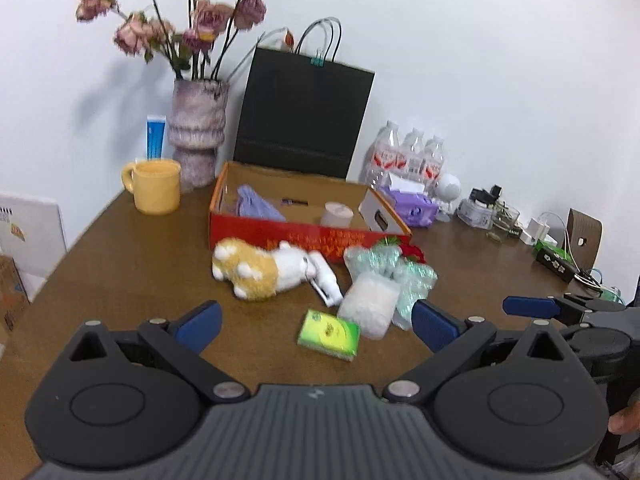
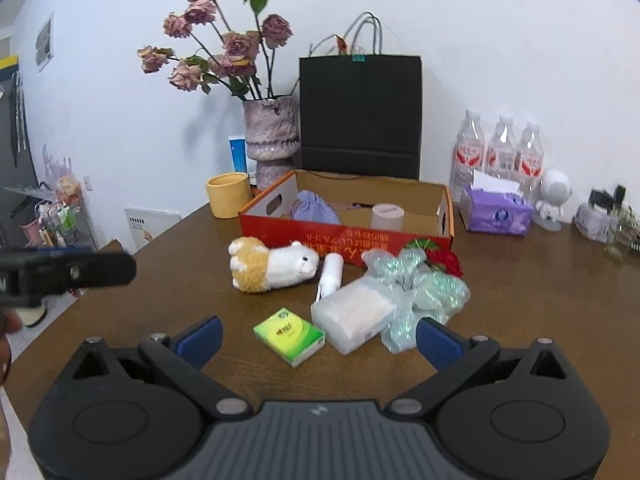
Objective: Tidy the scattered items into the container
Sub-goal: 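Pull both tools back from the box toward the items on the table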
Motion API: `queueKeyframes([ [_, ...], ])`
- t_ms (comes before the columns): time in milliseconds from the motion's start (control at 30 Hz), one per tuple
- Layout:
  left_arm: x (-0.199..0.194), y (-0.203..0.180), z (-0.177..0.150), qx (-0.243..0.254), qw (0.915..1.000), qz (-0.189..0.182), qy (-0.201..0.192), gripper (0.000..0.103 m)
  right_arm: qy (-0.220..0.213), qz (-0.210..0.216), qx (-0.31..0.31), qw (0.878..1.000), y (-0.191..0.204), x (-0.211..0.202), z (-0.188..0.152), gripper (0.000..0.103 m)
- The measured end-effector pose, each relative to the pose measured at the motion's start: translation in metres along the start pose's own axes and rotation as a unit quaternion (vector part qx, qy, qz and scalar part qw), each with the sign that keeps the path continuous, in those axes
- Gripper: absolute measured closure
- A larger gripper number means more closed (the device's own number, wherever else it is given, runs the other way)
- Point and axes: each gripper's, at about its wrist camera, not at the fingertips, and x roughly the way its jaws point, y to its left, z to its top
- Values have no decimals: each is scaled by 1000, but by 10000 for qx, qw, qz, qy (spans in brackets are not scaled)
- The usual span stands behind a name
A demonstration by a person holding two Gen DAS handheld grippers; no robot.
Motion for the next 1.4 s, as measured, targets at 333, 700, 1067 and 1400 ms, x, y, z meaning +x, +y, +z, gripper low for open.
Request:
queueKeyframes([
  [333, 9, 3, -20, -76, 9997, 108, 195, 0, -2, -140, 162, 9998, -6, 4, -10, 0],
  [700, 14, 6, -26, -140, 9995, 81, 280, 0, 22, -85, 189, 9998, -6, 12, -11, 0],
  [1067, 21, 6, -27, -145, 9994, 63, 323, 0, 69, -141, 209, 9997, -9, 16, -12, 0],
  [1400, 27, 10, -28, -204, 9990, 96, 378, 0, 160, -101, 220, 9996, -9, 23, -13, 0],
])
